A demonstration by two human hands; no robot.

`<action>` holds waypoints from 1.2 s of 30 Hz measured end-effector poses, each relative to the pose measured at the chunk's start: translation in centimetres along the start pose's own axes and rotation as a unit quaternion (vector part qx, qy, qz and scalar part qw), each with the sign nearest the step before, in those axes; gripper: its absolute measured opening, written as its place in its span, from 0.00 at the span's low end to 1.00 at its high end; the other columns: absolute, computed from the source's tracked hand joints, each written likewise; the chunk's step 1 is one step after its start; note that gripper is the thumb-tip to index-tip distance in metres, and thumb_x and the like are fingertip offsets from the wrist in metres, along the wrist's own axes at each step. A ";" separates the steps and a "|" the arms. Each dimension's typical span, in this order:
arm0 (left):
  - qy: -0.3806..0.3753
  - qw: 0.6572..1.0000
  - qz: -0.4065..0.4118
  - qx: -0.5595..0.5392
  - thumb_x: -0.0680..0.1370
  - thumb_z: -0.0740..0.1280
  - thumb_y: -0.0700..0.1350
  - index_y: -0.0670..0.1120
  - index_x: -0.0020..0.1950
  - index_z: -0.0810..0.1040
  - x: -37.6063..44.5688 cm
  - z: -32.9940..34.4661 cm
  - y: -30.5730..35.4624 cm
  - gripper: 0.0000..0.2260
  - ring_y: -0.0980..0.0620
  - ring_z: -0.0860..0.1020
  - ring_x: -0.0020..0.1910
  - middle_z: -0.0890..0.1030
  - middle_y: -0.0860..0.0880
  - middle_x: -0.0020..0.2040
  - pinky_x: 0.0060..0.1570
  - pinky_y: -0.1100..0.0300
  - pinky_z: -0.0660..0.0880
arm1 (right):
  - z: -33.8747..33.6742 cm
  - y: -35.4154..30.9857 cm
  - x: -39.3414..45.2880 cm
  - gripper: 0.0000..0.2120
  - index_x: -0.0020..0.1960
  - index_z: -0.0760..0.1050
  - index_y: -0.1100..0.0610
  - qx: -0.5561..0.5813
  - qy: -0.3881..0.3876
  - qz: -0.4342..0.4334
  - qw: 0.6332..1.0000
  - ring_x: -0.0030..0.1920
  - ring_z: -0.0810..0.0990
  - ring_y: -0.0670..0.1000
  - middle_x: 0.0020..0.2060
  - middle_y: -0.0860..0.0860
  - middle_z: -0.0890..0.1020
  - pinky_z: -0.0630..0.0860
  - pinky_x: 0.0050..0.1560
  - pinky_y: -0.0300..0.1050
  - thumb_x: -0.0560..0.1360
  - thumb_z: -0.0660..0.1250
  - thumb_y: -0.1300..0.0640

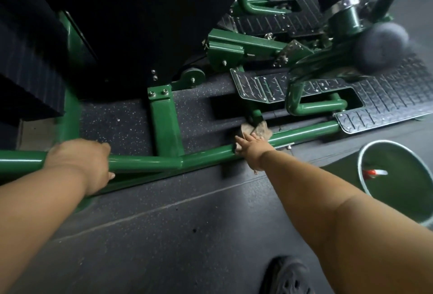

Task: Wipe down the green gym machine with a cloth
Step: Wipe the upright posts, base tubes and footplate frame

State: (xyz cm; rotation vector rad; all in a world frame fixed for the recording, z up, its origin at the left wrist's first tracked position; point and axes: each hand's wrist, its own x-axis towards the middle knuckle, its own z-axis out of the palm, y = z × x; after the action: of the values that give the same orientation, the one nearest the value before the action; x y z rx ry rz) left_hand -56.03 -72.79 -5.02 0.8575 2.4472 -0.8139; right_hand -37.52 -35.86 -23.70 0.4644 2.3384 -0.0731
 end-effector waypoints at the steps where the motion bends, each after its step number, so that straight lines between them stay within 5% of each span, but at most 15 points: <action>1: -0.005 1.000 0.000 0.005 0.78 0.64 0.67 0.54 0.62 0.72 0.0 -0.1 0.0 0.21 0.49 0.79 0.53 0.80 0.54 0.55 0.47 0.54 0.77 | 0.1 0.4 -0.2 0.41 0.86 0.48 0.45 0.004 0.000 -0.004 1.000 0.83 0.48 0.64 0.85 0.53 0.45 0.55 0.80 0.64 0.80 0.66 0.56; 5: -0.018 0.999 -0.003 0.028 0.78 0.65 0.67 0.54 0.62 0.72 0.3 -0.3 0.3 0.21 0.49 0.80 0.58 0.81 0.54 0.59 0.52 0.55 0.78 | 0.7 1.8 -1.0 0.42 0.86 0.45 0.46 0.010 0.019 0.011 1.000 0.83 0.49 0.63 0.85 0.55 0.47 0.56 0.81 0.61 0.79 0.64 0.61; 9: -0.068 0.996 -0.033 0.037 0.78 0.66 0.65 0.53 0.67 0.72 0.9 -1.0 0.9 0.23 0.49 0.80 0.59 0.80 0.53 0.62 0.54 0.55 0.79 | -1.2 2.9 -1.9 0.42 0.86 0.41 0.48 -0.035 -0.041 -0.018 0.998 0.84 0.50 0.63 0.85 0.55 0.45 0.57 0.81 0.58 0.81 0.62 0.63; 13: -0.109 0.989 -0.066 0.080 0.77 0.69 0.60 0.53 0.72 0.74 1.7 -1.6 2.6 0.25 0.49 0.81 0.59 0.81 0.54 0.63 0.51 0.55 0.78 | -2.8 2.2 -2.2 0.41 0.85 0.49 0.55 -0.116 -0.069 -0.113 0.984 0.84 0.51 0.59 0.85 0.55 0.47 0.63 0.77 0.54 0.82 0.69 0.58; 16: -0.098 0.985 -0.056 0.129 0.77 0.68 0.53 0.52 0.72 0.75 1.5 -1.8 3.7 0.23 0.50 0.80 0.61 0.80 0.54 0.64 0.53 0.56 0.78 | -2.4 2.1 -1.5 0.40 0.85 0.54 0.54 -0.153 -0.055 -0.098 0.982 0.82 0.57 0.61 0.84 0.56 0.56 0.60 0.78 0.60 0.81 0.71 0.48; 18: -0.075 0.987 -0.046 0.134 0.75 0.68 0.49 0.51 0.71 0.72 1.6 -1.6 4.5 0.24 0.49 0.79 0.63 0.79 0.52 0.65 0.53 0.55 0.77 | -2.7 2.5 -1.2 0.35 0.84 0.55 0.51 -0.123 -0.023 -0.079 0.989 0.79 0.64 0.63 0.82 0.57 0.61 0.66 0.75 0.64 0.82 0.67 0.50; 22: -0.078 0.989 -0.023 0.120 0.76 0.71 0.55 0.51 0.70 0.69 1.2 -1.5 5.6 0.25 0.50 0.80 0.58 0.81 0.52 0.60 0.51 0.56 0.77 | -2.7 2.4 -0.5 0.61 0.85 0.44 0.47 -0.118 -0.004 -0.085 0.989 0.84 0.52 0.59 0.85 0.51 0.44 0.64 0.76 0.66 0.67 0.83 0.54; 26: -0.120 0.988 -0.059 0.079 0.75 0.70 0.56 0.51 0.73 0.70 0.9 -2.6 6.0 0.28 0.50 0.81 0.58 0.81 0.53 0.63 0.54 0.57 0.80 | -1.1 3.9 0.2 0.42 0.85 0.50 0.49 -0.044 0.014 -0.068 0.997 0.77 0.65 0.66 0.82 0.60 0.57 0.65 0.71 0.51 0.79 0.70 0.55; 29: -0.142 0.987 -0.063 0.050 0.75 0.67 0.60 0.51 0.74 0.75 0.7 -3.9 6.6 0.28 0.51 0.81 0.60 0.81 0.54 0.64 0.52 0.57 0.78 | 0.7 5.4 0.5 0.45 0.86 0.44 0.54 -0.020 0.045 -0.067 0.997 0.80 0.61 0.65 0.82 0.59 0.57 0.61 0.78 0.54 0.78 0.68 0.59; 33: -0.001 0.999 0.025 -0.043 0.79 0.63 0.68 0.53 0.73 0.74 -1.3 -9.5 8.9 0.28 0.46 0.80 0.64 0.81 0.50 0.67 0.59 0.53 0.79 | 1.2 6.6 0.5 0.38 0.85 0.52 0.53 0.013 0.098 -0.091 0.991 0.77 0.66 0.61 0.79 0.57 0.65 0.63 0.76 0.51 0.79 0.66 0.56; 36: 0.179 0.956 0.114 -0.203 0.78 0.65 0.67 0.58 0.72 0.74 -4.5 -15.3 10.9 0.25 0.51 0.80 0.61 0.81 0.55 0.63 0.60 0.53 0.78 | 0.7 7.3 1.0 0.37 0.84 0.53 0.53 0.004 0.093 -0.088 0.992 0.75 0.68 0.61 0.76 0.58 0.69 0.63 0.74 0.52 0.81 0.64 0.48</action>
State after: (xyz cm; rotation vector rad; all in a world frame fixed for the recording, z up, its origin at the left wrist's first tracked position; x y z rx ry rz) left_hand -48.46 -57.85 4.56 1.1705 2.6095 -0.0634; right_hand -35.15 -28.93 -24.30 0.2781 2.5586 -0.1288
